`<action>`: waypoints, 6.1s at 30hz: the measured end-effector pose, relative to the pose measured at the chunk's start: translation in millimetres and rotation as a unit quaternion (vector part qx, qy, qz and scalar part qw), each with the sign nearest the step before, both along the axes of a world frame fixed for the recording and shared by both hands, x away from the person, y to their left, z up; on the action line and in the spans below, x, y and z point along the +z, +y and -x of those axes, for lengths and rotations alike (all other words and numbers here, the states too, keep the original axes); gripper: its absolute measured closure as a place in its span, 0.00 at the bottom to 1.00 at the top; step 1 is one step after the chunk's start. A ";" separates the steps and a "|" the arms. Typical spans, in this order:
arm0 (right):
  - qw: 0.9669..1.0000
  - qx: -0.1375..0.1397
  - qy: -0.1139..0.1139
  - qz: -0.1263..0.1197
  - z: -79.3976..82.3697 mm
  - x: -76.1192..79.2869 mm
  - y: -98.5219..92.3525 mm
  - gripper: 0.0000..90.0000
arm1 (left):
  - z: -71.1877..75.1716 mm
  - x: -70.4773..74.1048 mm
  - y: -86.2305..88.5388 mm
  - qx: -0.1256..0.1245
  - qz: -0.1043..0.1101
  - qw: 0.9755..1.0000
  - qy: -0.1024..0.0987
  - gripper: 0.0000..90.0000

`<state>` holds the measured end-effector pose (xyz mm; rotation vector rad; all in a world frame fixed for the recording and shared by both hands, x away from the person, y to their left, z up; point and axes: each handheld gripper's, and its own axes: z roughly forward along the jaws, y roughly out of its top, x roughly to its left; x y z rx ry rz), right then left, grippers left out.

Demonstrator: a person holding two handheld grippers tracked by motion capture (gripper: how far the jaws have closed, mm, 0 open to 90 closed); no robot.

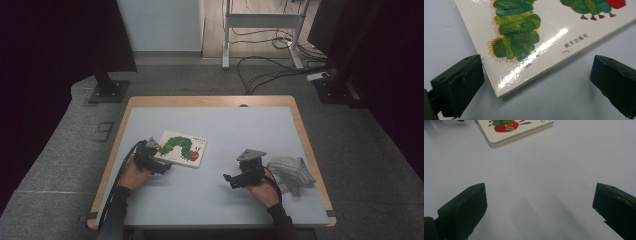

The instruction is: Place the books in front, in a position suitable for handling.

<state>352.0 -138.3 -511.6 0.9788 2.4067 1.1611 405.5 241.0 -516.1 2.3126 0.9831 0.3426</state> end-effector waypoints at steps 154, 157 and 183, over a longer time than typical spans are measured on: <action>0.996 0.051 0.075 -0.002 -50.8 -16.6 26.6 0.00 | 67.6 -10.3 -60.8 -0.104 0.067 0.992 0.004 0.00; 0.996 0.055 0.072 -0.004 -53.1 -17.3 27.4 0.00 | 67.9 -10.5 -62.0 -0.107 0.070 0.992 0.007 0.00; 0.997 0.061 0.048 0.023 -52.4 -9.2 39.4 0.00 | 81.5 -10.4 -60.6 -0.100 0.048 0.994 0.003 0.00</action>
